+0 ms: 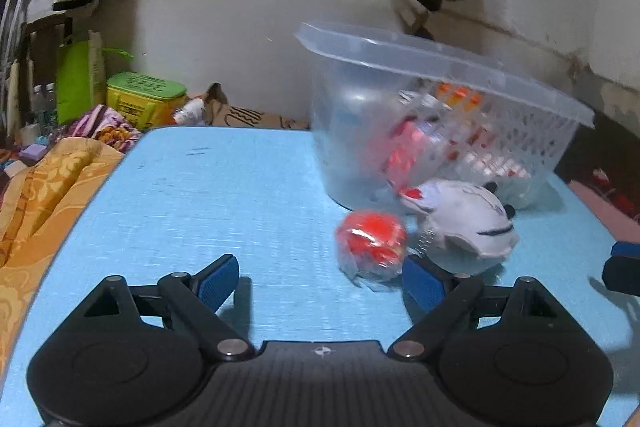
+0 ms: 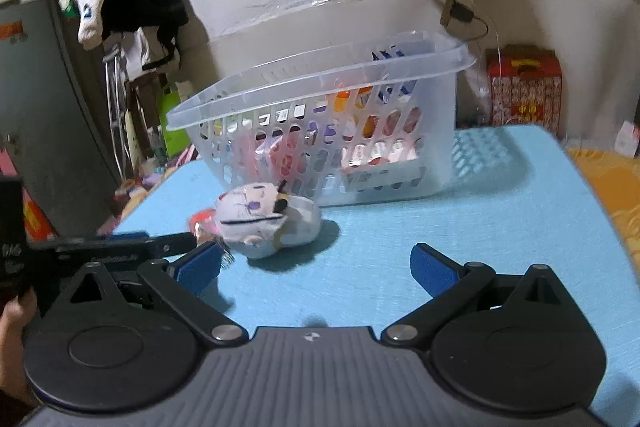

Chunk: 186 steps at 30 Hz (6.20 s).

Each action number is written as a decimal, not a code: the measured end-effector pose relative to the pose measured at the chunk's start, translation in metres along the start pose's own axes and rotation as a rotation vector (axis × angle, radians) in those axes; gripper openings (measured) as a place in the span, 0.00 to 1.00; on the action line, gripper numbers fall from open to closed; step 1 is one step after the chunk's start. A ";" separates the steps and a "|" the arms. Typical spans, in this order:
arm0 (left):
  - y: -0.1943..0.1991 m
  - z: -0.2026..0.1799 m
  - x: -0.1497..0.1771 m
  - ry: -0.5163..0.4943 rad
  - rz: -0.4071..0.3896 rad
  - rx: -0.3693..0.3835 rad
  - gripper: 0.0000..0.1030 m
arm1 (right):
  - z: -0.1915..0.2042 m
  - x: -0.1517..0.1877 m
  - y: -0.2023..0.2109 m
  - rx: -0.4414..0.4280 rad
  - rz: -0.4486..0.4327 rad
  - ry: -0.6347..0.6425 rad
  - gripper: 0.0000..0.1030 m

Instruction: Organize objects

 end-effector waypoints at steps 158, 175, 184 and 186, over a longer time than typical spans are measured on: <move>0.098 -0.108 -0.078 -0.128 -0.271 0.082 1.00 | -0.021 -0.096 0.075 0.214 -0.189 0.080 1.00; 0.081 -0.107 -0.056 -0.139 -0.204 0.048 1.00 | -0.013 -0.071 0.069 0.197 -0.191 0.089 1.00; 0.079 -0.108 -0.050 -0.137 -0.183 0.068 1.00 | -0.003 -0.070 0.070 0.215 -0.195 0.133 1.00; 0.080 -0.109 -0.050 -0.141 -0.189 0.061 1.00 | -0.001 -0.071 0.070 0.219 -0.195 0.143 1.00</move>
Point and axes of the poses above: each gripper's, at about its wrist camera, not at the fingertips, and y roughly against the way its jaws point, z to its left, x to its underside, the point moved 6 cm from there along -y, roughly the way its jaws point, and after that the axes turned 12 degrees about y, right-handed, at the moved point
